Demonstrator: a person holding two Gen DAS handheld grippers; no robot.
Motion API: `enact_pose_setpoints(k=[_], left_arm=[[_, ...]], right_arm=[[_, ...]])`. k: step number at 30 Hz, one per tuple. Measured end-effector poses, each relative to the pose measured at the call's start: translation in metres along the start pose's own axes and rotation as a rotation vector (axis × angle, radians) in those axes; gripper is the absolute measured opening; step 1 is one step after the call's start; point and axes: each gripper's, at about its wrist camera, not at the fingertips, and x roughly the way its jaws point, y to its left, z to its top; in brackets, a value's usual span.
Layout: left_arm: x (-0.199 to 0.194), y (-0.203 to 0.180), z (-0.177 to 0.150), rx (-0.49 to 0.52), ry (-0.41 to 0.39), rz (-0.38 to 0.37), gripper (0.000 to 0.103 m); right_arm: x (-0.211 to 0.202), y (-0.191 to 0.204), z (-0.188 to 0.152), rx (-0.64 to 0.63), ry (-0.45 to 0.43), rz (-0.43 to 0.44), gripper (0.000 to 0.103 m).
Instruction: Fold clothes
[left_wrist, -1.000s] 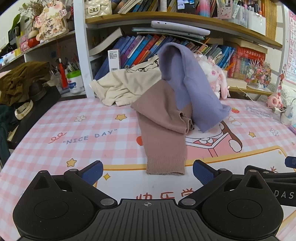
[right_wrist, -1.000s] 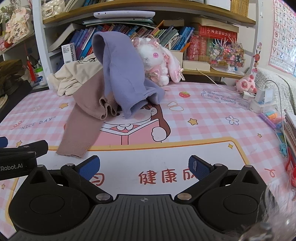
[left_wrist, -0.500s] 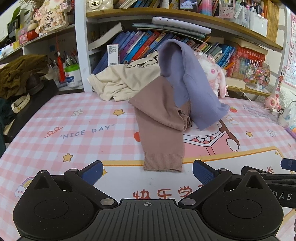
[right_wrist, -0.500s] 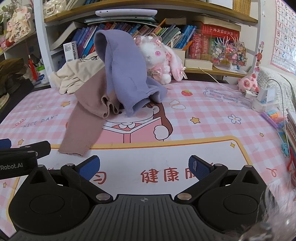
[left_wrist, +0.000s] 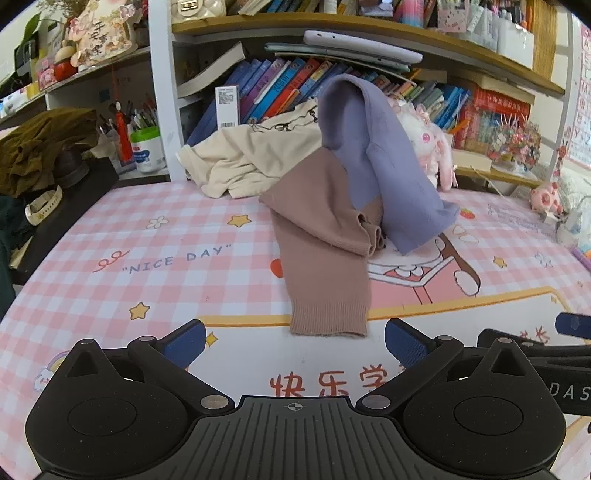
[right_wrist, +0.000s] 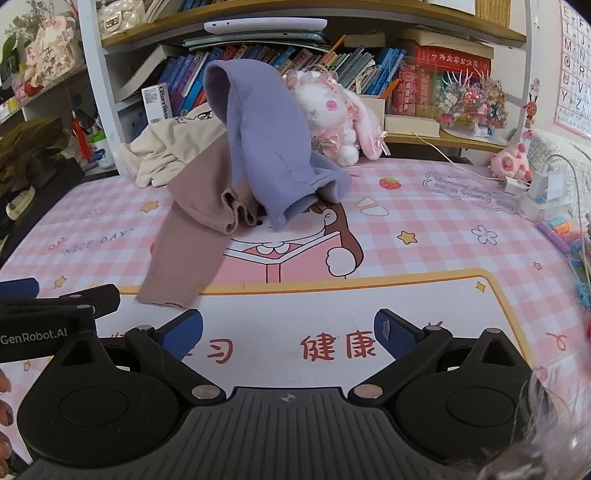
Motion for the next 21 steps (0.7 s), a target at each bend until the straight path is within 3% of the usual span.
enact_pose_setpoints(k=[13, 21], left_arm=[[-0.0012, 0.0025, -0.0018, -0.008, -0.008, 0.021, 0.103], [0.0008, 0.0089, -0.003, -0.05, 0.013, -0.002, 0.103]], right_arm=[[0.0052, -0.0011, -0.0036, 0.032, 0.041, 0.051, 0.103], [0.0064, 0.001, -0.0037, 0.019, 0.056, 0.028, 0.103]])
